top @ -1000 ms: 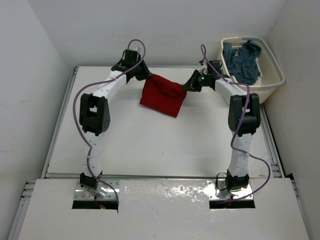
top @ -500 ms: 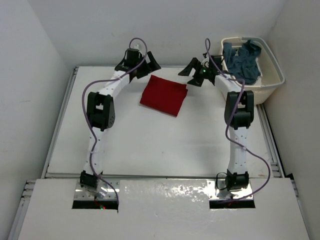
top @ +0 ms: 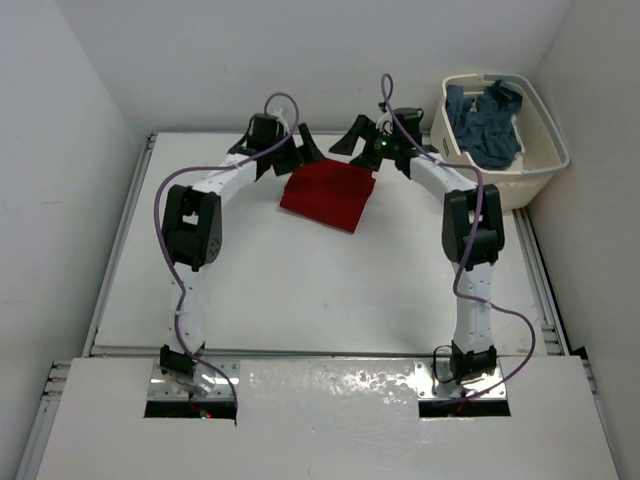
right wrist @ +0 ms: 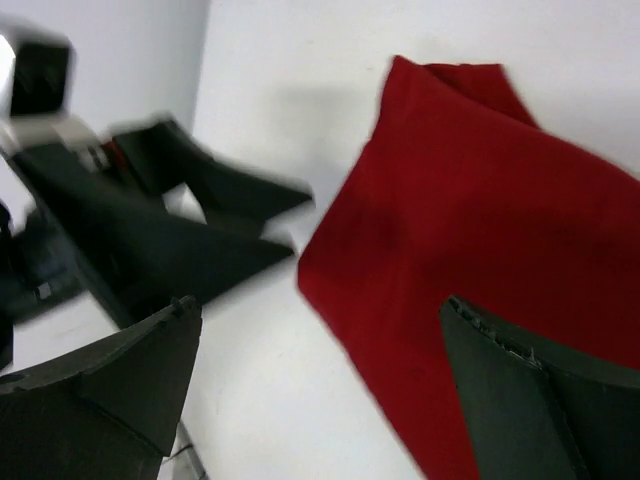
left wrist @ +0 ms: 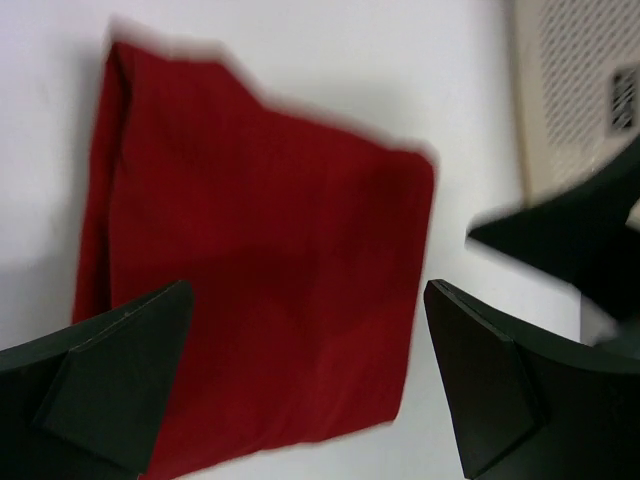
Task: Fold and stack the t-shirts
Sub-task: Fold the long partially folded tshirt into a neat square, then put the neatly folded tshirt into the corner of the board with the left arm
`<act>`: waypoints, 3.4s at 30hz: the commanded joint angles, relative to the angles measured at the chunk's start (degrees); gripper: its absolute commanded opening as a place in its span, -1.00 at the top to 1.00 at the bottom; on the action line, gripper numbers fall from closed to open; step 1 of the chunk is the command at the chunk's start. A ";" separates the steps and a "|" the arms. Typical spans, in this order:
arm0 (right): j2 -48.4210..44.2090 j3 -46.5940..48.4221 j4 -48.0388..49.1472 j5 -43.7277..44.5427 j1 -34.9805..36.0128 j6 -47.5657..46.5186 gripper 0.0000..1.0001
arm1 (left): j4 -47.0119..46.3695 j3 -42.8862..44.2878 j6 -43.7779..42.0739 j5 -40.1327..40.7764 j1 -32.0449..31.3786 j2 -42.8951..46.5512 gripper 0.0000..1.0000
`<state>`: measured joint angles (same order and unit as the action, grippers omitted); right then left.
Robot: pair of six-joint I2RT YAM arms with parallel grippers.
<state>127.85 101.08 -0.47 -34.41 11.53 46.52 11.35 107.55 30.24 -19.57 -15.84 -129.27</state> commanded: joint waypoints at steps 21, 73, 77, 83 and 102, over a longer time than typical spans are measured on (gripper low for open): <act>16.13 18.45 1.09 -3.20 -3.36 0.33 -0.98 | 0.77 -21.06 -8.26 -1.89 -2.70 17.97 -0.99; -36.62 -31.65 -28.18 17.89 -3.27 -35.97 -0.98 | 19.93 6.62 -38.13 19.13 13.10 -1.51 1.00; -35.40 -30.68 -27.92 19.82 -3.27 -35.19 -0.98 | 20.73 11.09 -39.03 23.95 19.42 -5.18 1.00; -32.85 -29.27 -25.28 15.08 -3.18 -30.62 -0.98 | 20.74 22.00 -41.31 23.61 25.14 -12.31 1.00; -34.77 -29.97 -30.03 19.82 -3.18 -31.40 -0.98 | 13.96 24.82 -45.80 28.80 31.91 -15.75 1.00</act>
<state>95.48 70.06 -30.63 -15.42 8.34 14.98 28.95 130.04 -14.33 6.87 14.35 -145.64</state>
